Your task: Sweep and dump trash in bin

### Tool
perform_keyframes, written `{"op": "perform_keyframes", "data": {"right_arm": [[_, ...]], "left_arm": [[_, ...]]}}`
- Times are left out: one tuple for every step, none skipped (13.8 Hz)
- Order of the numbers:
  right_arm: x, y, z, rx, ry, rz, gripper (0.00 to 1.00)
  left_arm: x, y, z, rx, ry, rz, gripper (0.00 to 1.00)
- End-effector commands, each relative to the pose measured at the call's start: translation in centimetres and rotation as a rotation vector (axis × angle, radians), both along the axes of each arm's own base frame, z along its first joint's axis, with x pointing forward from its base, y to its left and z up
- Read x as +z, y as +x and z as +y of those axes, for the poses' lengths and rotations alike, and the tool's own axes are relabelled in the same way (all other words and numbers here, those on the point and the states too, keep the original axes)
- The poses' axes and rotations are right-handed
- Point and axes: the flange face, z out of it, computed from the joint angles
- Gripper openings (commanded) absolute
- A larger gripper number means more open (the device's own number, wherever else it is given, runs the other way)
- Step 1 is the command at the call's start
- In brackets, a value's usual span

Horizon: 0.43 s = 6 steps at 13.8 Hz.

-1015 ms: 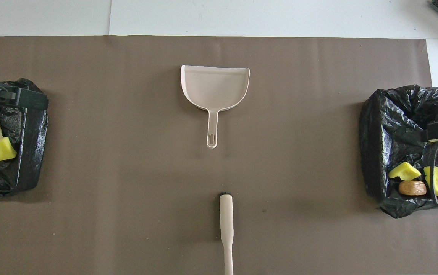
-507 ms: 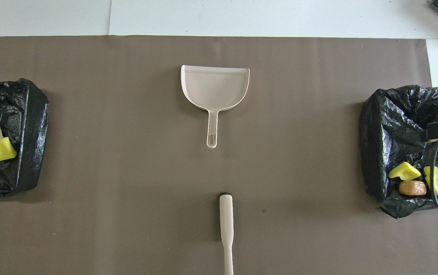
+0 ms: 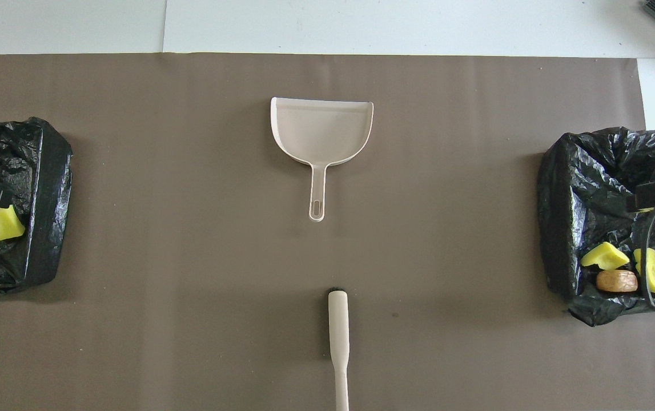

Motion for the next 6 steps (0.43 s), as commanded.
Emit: {"op": "perform_keyframes", "data": {"right_arm": [[0.21, 0.26, -0.13, 0.015, 0.015, -0.002, 1.0], [0.14, 0.26, -0.13, 0.013, 0.015, -0.001, 1.0], [0.21, 0.26, -0.13, 0.013, 0.015, -0.002, 1.0], [0.14, 0.26, -0.05, 0.015, 0.015, -0.001, 1.0], [0.21, 0.26, -0.13, 0.013, 0.015, -0.002, 1.0], [0.14, 0.26, -0.13, 0.013, 0.015, -0.001, 1.0]], "left_arm": [[-0.04, -1.12, 0.04, 0.065, -0.006, 0.014, 1.0], [-0.04, -1.14, -0.18, 0.075, -0.005, 0.014, 1.0], [-0.06, -1.18, -0.34, 0.072, -0.004, 0.017, 1.0], [-0.03, -1.19, -0.26, 0.073, -0.005, 0.014, 1.0], [-0.07, -1.08, -0.19, 0.075, -0.005, 0.01, 1.0], [-0.07, -1.13, 0.06, 0.075, -0.005, 0.012, 1.0]]}}
